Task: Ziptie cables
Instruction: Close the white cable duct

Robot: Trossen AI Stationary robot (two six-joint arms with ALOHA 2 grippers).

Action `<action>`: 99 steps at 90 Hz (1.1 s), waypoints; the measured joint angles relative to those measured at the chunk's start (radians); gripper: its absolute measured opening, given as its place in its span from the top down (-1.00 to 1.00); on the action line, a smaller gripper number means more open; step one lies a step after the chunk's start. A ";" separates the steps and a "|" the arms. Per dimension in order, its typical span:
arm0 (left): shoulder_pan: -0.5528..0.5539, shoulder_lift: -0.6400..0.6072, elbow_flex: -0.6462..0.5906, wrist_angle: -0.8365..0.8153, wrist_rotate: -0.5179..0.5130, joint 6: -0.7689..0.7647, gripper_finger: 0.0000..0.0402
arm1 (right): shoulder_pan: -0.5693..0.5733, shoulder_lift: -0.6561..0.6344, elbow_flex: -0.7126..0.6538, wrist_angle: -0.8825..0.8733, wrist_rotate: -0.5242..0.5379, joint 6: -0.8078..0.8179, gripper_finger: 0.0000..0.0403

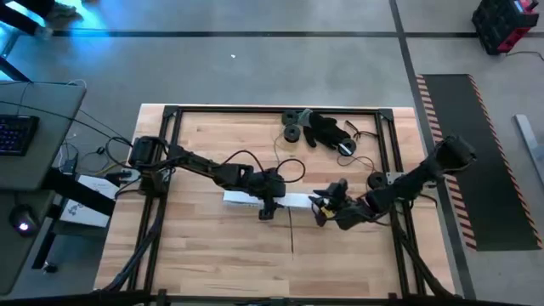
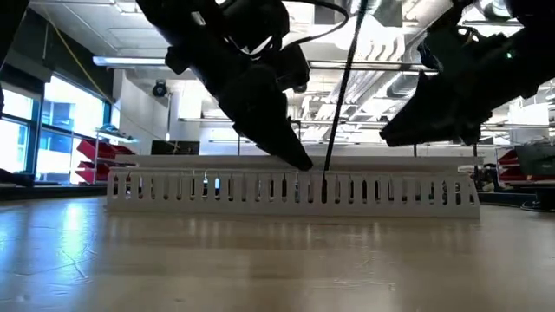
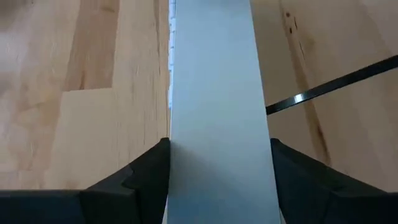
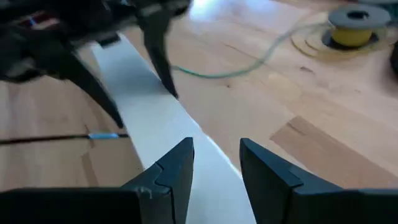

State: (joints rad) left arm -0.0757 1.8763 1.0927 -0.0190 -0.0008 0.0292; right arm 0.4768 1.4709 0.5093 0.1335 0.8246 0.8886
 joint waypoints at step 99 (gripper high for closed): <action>-0.011 0.000 -0.001 -0.016 -0.054 -0.056 -0.05 | 0.002 0.076 0.004 -0.065 0.002 -0.189 0.42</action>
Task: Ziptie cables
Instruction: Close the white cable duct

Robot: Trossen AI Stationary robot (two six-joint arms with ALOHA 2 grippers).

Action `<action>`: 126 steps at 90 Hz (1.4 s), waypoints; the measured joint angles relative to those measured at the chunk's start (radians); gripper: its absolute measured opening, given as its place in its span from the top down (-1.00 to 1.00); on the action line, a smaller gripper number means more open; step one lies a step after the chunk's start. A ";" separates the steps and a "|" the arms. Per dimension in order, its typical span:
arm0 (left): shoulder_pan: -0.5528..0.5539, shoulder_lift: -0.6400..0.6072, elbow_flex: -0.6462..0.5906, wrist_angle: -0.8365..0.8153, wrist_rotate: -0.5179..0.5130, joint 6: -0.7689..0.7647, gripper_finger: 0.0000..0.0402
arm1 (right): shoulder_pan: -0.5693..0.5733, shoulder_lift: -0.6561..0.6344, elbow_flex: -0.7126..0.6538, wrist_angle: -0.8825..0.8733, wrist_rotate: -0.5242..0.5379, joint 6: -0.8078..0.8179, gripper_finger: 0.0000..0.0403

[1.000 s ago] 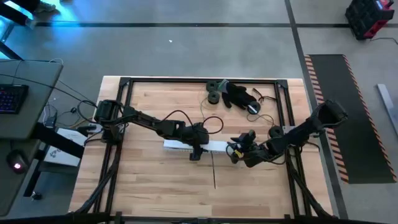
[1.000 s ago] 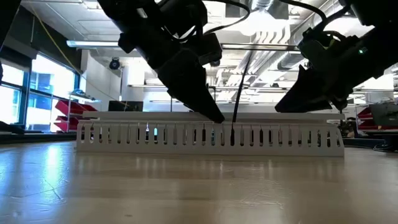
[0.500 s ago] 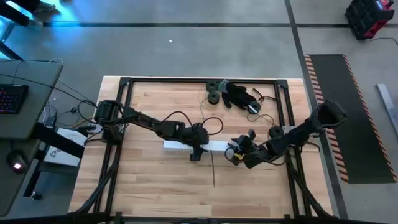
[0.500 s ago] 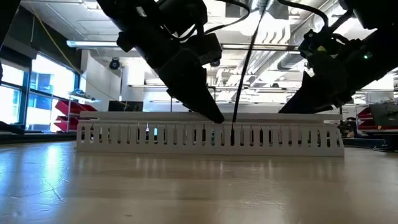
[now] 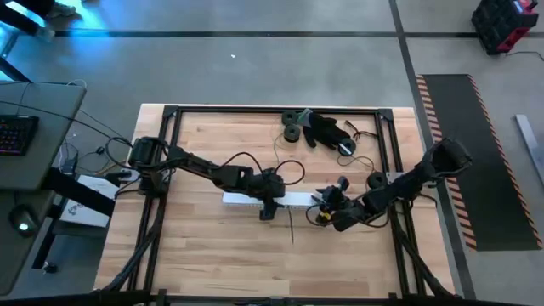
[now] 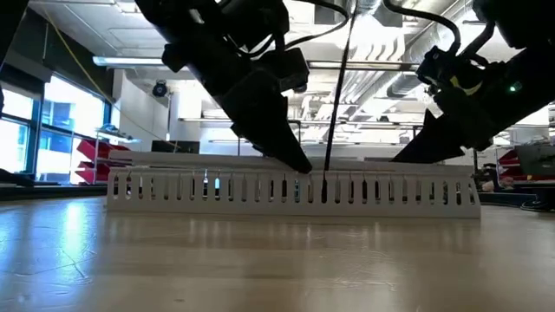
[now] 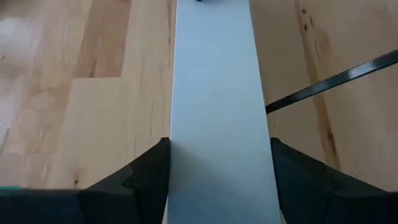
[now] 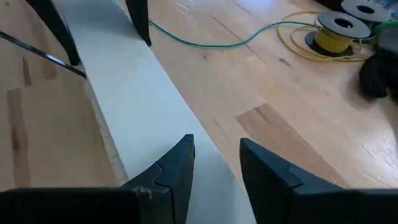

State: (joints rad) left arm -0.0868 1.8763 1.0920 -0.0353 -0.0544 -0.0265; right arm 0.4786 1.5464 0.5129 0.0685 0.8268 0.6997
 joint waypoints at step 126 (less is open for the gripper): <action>-0.007 0.000 0.000 -0.022 0.013 -0.025 -0.05 | 0.009 0.017 -0.006 0.036 -0.059 -0.076 0.42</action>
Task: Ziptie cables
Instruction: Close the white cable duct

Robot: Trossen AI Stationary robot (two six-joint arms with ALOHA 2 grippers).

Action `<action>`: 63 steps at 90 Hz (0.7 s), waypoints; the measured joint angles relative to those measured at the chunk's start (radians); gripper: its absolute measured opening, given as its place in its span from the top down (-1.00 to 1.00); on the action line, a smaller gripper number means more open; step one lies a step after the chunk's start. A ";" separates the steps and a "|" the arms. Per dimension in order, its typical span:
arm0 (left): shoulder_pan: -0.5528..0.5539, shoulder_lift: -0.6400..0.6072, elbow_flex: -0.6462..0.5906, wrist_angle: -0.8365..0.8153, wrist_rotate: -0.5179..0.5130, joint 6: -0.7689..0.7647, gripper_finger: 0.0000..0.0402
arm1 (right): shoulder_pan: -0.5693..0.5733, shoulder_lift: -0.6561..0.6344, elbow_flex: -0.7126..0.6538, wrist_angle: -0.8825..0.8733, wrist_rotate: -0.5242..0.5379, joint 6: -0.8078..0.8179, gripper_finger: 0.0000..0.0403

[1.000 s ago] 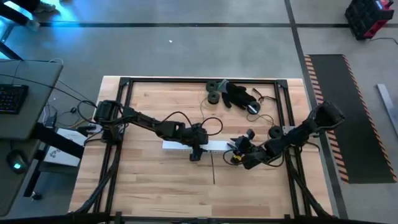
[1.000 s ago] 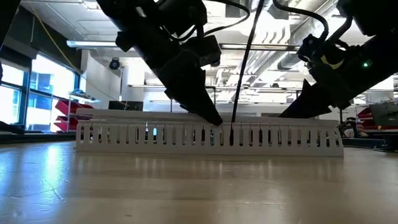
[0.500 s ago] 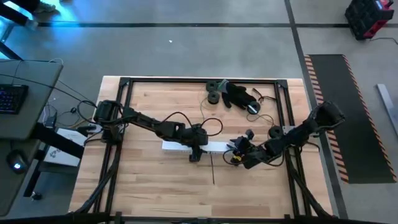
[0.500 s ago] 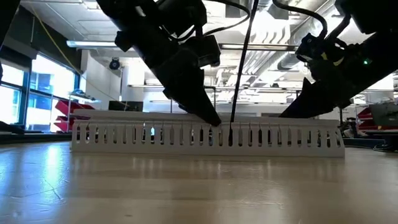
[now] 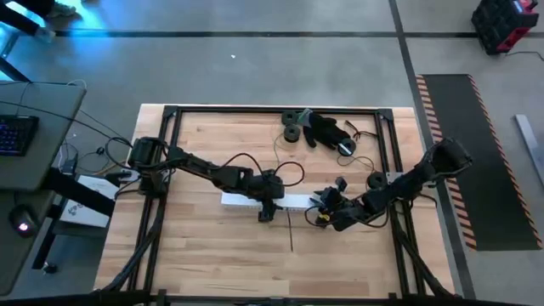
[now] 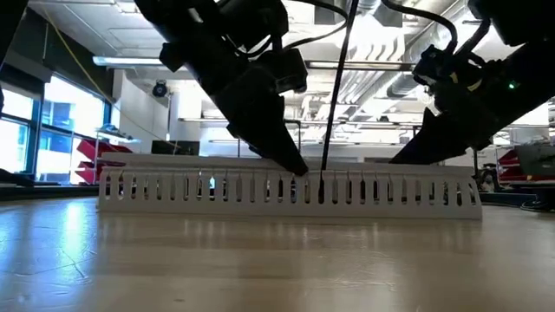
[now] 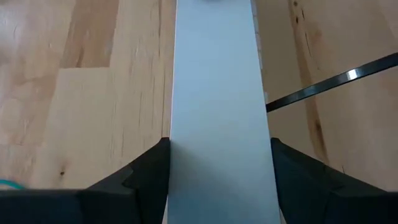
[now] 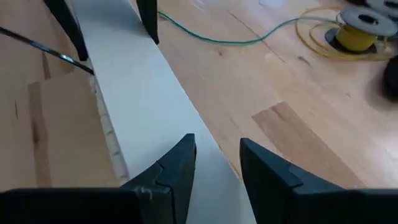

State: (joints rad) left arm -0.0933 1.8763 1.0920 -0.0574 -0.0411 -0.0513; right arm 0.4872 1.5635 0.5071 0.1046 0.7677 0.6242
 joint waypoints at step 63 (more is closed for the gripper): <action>0.001 0.000 0.000 -0.006 -0.013 -0.005 -0.05 | 0.002 -0.009 0.000 0.356 -0.198 -0.301 0.42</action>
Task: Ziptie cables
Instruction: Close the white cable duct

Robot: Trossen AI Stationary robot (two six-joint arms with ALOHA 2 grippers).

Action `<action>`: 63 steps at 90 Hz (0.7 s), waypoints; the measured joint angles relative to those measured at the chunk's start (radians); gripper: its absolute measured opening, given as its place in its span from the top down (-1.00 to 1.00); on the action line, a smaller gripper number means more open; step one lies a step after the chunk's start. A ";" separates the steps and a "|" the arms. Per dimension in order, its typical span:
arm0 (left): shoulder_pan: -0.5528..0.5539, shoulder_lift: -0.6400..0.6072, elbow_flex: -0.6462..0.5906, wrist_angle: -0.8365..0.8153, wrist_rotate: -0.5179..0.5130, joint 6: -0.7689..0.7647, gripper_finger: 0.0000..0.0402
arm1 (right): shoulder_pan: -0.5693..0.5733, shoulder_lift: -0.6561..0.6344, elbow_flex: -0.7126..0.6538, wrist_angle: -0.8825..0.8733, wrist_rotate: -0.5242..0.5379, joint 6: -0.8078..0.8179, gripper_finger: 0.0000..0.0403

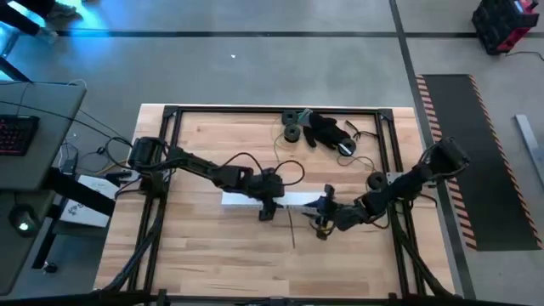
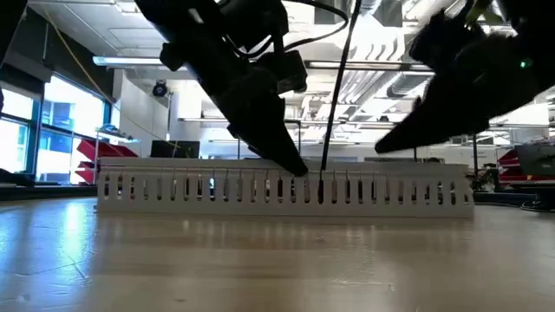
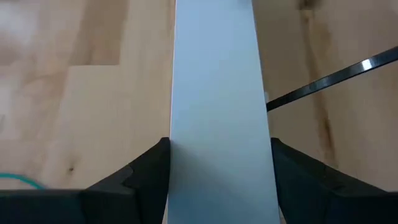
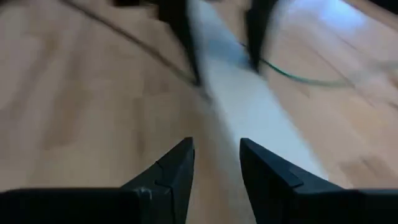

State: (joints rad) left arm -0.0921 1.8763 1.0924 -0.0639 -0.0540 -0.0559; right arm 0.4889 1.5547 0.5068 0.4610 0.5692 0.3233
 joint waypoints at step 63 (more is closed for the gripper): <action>-0.002 0.000 0.000 0.000 0.011 0.005 -0.05 | -0.273 -0.053 0.304 -0.776 -0.326 -0.183 -0.69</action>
State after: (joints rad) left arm -0.0937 1.8763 1.0924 -0.0643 -0.0425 -0.0509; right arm 0.2159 1.5020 0.8111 -0.3146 0.2430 0.1403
